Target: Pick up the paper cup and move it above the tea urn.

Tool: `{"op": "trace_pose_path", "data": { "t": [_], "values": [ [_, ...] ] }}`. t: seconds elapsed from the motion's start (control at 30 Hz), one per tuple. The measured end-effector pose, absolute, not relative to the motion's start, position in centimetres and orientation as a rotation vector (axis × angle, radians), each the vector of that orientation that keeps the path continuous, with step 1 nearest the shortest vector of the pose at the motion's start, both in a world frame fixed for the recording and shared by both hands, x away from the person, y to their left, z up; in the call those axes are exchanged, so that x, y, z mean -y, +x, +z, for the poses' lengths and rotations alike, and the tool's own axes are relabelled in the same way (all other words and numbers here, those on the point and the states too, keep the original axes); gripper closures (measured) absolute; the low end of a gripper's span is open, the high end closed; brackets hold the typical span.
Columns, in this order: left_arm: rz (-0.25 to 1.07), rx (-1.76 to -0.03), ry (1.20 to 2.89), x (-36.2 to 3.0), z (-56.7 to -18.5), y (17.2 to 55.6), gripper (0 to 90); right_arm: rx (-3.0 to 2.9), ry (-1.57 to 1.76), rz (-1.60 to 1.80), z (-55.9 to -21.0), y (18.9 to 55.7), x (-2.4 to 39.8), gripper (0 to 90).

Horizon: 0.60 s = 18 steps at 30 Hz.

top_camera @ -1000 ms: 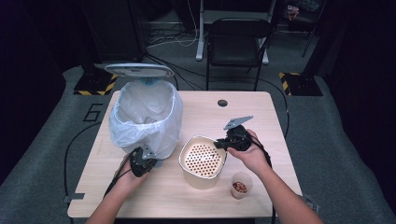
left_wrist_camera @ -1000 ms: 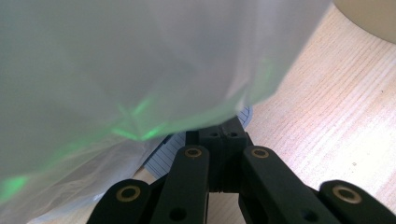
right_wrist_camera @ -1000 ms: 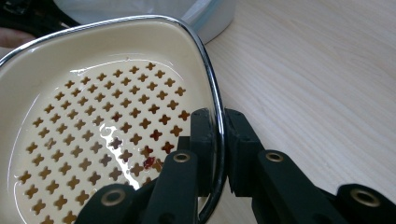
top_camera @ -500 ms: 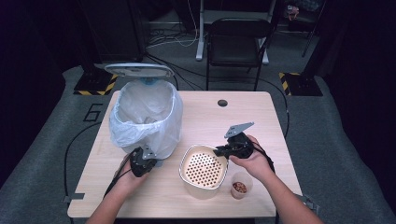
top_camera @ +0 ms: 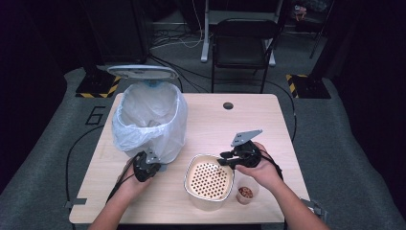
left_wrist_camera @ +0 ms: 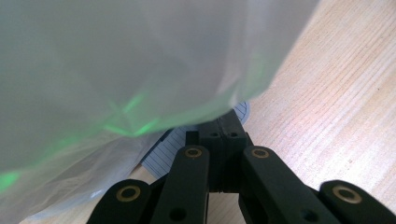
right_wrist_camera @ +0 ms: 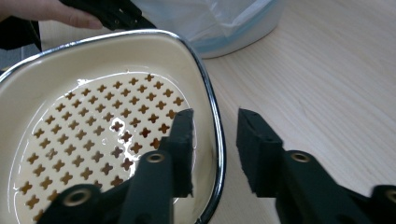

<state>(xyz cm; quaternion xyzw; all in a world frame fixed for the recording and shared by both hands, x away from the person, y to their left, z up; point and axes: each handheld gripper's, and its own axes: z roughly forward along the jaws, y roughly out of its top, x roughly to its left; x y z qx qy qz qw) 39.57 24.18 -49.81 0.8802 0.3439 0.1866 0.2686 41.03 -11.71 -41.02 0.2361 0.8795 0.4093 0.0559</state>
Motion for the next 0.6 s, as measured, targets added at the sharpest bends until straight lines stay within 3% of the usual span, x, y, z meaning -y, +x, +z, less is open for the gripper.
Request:
{"op": "trace_pose_path", "data": {
  "t": [0.2,0.6],
  "values": [
    [0.491,-0.943,2.363,-24.2,-49.9,39.5,90.0,-2.607,0.762,1.284,-40.3,40.4,12.9,52.1],
    [0.493,-0.949,2.370,-24.1,-49.8,39.5,90.0,-2.466,0.872,1.318,-40.1,37.7,16.9,35.1]
  ]
}}
